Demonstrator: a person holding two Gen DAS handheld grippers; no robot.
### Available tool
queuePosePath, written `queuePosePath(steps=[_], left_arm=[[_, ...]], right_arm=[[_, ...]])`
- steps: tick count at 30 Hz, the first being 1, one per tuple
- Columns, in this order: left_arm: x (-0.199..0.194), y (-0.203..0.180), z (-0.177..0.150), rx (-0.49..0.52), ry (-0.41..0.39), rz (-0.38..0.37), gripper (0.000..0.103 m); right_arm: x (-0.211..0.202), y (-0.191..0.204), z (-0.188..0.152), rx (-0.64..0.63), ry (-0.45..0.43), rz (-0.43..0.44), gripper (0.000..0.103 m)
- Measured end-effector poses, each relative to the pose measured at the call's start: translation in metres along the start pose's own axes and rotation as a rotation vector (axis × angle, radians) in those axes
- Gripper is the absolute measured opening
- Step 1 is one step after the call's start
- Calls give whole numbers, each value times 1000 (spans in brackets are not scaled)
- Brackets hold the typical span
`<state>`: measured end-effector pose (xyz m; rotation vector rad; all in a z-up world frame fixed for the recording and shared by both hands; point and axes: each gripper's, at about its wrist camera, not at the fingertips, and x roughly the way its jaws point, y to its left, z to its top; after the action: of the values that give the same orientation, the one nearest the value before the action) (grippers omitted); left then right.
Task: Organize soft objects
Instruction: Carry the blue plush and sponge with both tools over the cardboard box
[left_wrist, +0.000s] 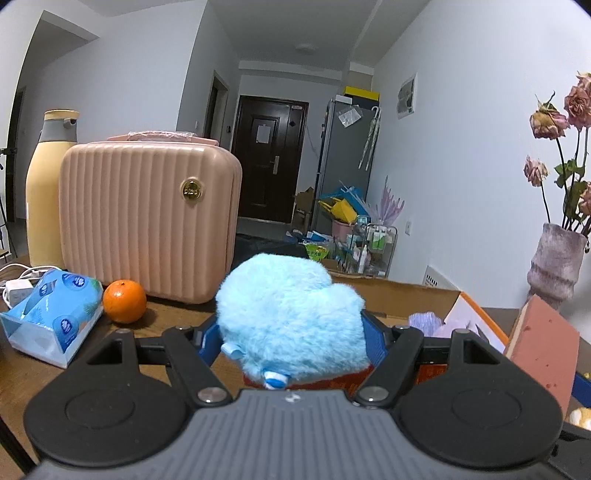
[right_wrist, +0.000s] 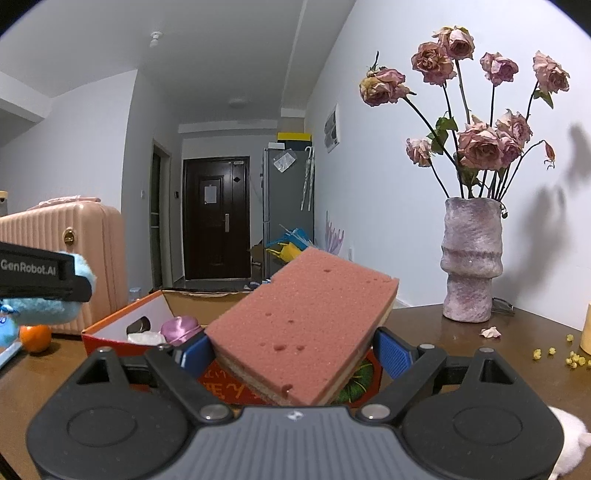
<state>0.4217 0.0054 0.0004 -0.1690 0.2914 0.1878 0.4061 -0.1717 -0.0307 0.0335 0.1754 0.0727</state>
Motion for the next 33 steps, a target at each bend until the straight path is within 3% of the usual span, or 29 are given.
queuePosePath(steps=[33], left_arm=[[102,-25,22,13,-24,-13,74]], right_arm=[[101,17,17,-26,-38,28,90]])
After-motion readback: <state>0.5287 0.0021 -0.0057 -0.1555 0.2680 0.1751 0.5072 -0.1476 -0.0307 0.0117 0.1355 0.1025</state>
